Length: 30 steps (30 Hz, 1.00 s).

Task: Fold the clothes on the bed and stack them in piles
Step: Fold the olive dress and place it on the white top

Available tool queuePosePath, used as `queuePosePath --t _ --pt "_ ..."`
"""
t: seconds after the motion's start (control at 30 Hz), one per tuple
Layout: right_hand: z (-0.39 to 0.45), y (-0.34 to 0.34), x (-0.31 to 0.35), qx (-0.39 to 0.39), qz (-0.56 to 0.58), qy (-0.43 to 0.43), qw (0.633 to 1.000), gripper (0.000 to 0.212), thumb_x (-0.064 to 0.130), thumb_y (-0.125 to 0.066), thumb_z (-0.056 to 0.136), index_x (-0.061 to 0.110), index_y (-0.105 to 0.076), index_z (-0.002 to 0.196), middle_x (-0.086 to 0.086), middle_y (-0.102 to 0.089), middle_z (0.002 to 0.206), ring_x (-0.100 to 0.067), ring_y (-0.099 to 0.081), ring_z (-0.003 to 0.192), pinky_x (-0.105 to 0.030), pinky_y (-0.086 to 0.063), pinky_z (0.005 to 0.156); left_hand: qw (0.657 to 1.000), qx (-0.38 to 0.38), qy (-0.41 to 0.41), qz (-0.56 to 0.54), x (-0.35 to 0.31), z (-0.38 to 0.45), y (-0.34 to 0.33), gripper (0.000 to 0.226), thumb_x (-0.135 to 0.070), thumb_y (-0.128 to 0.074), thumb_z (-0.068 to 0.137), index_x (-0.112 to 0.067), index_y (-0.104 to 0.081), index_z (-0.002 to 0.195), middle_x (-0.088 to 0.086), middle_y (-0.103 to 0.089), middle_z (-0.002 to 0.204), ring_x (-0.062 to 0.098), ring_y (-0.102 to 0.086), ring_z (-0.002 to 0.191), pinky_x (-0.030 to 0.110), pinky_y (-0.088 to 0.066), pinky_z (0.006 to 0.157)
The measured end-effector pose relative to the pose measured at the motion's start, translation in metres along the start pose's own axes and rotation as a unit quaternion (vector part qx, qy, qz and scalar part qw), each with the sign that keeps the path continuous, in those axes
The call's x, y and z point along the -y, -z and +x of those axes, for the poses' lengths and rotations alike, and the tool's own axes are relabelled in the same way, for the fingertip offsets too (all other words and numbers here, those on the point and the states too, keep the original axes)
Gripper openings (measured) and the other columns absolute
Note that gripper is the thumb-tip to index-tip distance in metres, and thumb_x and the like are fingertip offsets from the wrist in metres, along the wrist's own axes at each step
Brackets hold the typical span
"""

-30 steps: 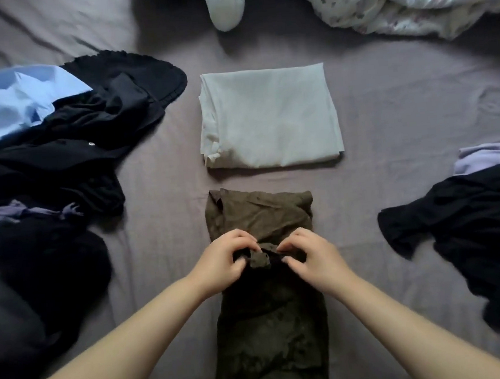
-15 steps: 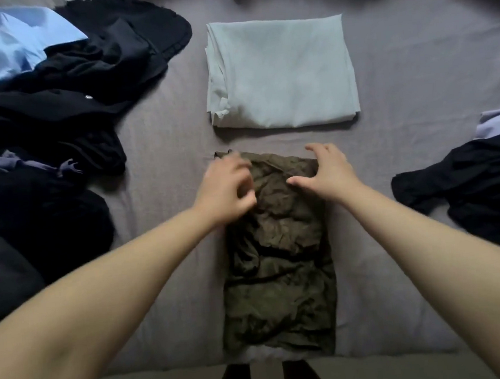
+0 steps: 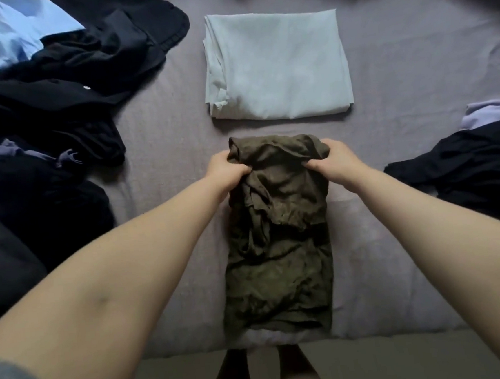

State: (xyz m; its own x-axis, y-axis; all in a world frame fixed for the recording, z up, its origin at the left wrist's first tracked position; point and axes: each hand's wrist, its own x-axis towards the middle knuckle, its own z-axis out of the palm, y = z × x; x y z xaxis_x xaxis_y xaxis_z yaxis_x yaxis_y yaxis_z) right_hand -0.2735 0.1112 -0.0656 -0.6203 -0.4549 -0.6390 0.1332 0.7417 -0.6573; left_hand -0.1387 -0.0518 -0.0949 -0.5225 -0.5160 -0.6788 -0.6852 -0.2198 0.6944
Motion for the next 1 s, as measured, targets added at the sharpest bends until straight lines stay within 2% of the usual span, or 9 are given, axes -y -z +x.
queuePosePath --t 0.1,0.27,0.4,0.5,0.57,0.63,0.8,0.9,1.0 --pt "0.001 0.013 0.021 -0.051 0.031 0.035 0.998 0.036 0.004 -0.065 0.088 0.007 -0.056 0.122 -0.002 -0.060 0.105 -0.015 -0.057 0.097 -0.017 -0.047 0.075 0.998 -0.015 -0.063 -0.008 -0.027 0.005 0.006 0.033 0.000 -0.068 0.082 -0.008 -0.062 0.113 0.009 -0.066 0.111 0.025 -0.061 0.108 0.033 -0.048 0.096" --pt "-0.007 0.020 0.029 -0.095 0.058 0.096 0.989 0.035 0.001 -0.065 0.086 0.012 -0.063 0.119 0.003 -0.063 0.104 -0.013 -0.058 0.099 -0.028 -0.050 0.090 0.989 -0.033 -0.138 0.032 -0.035 -0.006 0.010 0.074 -0.008 -0.075 0.077 -0.016 -0.038 0.140 0.005 -0.050 0.136 0.022 -0.048 0.126 0.035 -0.042 0.106" --pt "-0.040 0.005 -0.008 -0.114 -0.022 0.173 0.978 0.030 -0.007 -0.064 0.080 0.012 -0.072 0.103 0.003 -0.067 0.096 -0.017 -0.063 0.095 -0.036 -0.052 0.089 0.977 -0.018 -0.206 0.059 -0.004 -0.043 0.014 0.045 -0.005 -0.073 0.078 -0.020 -0.055 0.116 -0.004 -0.062 0.112 0.014 -0.058 0.108 0.026 -0.050 0.091" --pt "-0.076 -0.009 -0.049 -0.107 -0.110 0.295 0.943 0.039 -0.012 -0.056 0.064 0.012 -0.075 0.087 0.003 -0.069 0.097 -0.012 -0.061 0.099 -0.023 -0.045 0.094 0.892 -0.078 -0.362 0.260 0.041 -0.072 0.019 0.022 -0.009 -0.062 0.072 -0.007 -0.063 0.094 0.013 -0.067 0.090 0.033 -0.064 0.084 0.035 -0.050 0.075" --pt "-0.100 -0.019 -0.078 -0.071 -0.196 0.333 0.920 0.039 -0.004 -0.054 0.053 0.015 -0.074 0.082 0.002 -0.072 0.101 -0.017 -0.062 0.101 -0.028 -0.047 0.092 0.824 -0.051 -0.413 0.384 0.077 -0.091 0.019 0.027 -0.016 -0.049 0.061 -0.010 -0.056 0.086 0.012 -0.064 0.084 0.033 -0.059 0.081 0.035 -0.040 0.070" --pt "-0.115 -0.029 -0.110 -0.030 -0.273 0.317 0.908 0.040 0.002 -0.060 0.049 0.019 -0.074 0.082 0.002 -0.072 0.105 -0.025 -0.065 0.103 -0.040 -0.052 0.089 0.801 -0.017 -0.412 0.433 0.110 -0.111 0.015 0.032 -0.018 -0.050 0.056 -0.016 -0.052 0.088 0.006 -0.065 0.091 0.025 -0.056 0.088 0.031 -0.036 0.077" --pt "-0.138 -0.057 -0.152 0.021 -0.326 0.263 0.908 0.037 0.008 -0.073 0.054 0.028 -0.074 0.085 0.006 -0.070 0.111 -0.022 -0.064 0.108 -0.047 -0.054 0.088 0.827 -0.043 -0.330 0.453 0.165 -0.137 -0.001 0.049 -0.008 -0.083 0.036 -0.013 -0.067 0.081 0.004 -0.066 0.093 0.024 -0.060 0.094 0.032 -0.038 0.085" --pt "-0.142 -0.061 -0.161 0.019 -0.323 0.246 0.914 0.041 0.003 -0.071 0.060 0.027 -0.075 0.093 0.003 -0.065 0.124 -0.019 -0.054 0.123 -0.049 -0.041 0.103 0.854 -0.061 -0.289 0.429 0.177 -0.144 -0.012 0.037 -0.009 -0.072 0.049 -0.010 -0.066 0.085 0.010 -0.064 0.104 0.024 -0.049 0.104 0.036 -0.051 0.083" --pt "-0.144 -0.059 -0.157 -0.038 -0.228 0.208 0.951 0.038 0.008 -0.052 0.070 0.019 -0.074 0.099 0.004 -0.064 0.123 -0.013 -0.049 0.124 -0.040 -0.033 0.109 0.905 -0.114 -0.255 0.320 0.173 -0.147 -0.016 0.026 -0.016 -0.043 0.067 -0.008 -0.064 0.079 0.012 -0.062 0.107 0.031 -0.055 0.103 0.040 -0.050 0.086"
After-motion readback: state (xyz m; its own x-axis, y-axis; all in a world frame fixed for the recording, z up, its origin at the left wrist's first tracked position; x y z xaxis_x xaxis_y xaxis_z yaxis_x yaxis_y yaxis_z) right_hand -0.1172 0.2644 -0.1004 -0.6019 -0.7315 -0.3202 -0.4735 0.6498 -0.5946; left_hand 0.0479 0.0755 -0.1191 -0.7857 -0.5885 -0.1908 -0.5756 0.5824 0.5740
